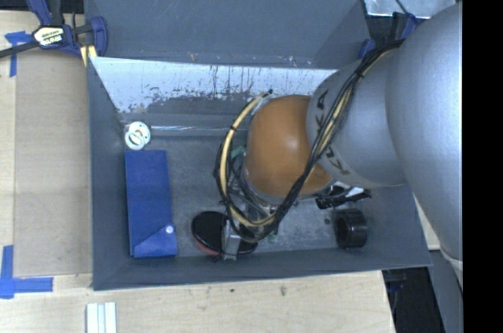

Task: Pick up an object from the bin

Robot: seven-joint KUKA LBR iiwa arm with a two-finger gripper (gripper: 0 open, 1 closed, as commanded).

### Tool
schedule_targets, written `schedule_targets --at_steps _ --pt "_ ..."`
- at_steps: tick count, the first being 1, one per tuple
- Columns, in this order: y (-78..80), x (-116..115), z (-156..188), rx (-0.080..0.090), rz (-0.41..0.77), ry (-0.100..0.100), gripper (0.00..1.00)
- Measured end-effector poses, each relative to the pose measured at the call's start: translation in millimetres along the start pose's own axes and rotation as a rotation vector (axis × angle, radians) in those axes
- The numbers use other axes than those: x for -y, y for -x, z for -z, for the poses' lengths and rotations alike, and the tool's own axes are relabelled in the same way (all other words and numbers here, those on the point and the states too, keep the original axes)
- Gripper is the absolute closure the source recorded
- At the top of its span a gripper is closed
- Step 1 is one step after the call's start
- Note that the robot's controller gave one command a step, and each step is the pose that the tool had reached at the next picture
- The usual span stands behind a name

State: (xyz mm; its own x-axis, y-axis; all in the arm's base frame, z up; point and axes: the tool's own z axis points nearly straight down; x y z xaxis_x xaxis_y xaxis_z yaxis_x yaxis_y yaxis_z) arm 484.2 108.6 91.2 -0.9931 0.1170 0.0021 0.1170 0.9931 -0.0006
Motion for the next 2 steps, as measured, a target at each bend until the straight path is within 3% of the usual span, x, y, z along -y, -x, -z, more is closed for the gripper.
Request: schedule_targets --at_steps 1,2 --pt "0.3 -6.5 -17.5 0.004 0.273 0.0 1.0" --pt "0.3 -6.5 -17.5 0.004 0.272 0.0 1.0"
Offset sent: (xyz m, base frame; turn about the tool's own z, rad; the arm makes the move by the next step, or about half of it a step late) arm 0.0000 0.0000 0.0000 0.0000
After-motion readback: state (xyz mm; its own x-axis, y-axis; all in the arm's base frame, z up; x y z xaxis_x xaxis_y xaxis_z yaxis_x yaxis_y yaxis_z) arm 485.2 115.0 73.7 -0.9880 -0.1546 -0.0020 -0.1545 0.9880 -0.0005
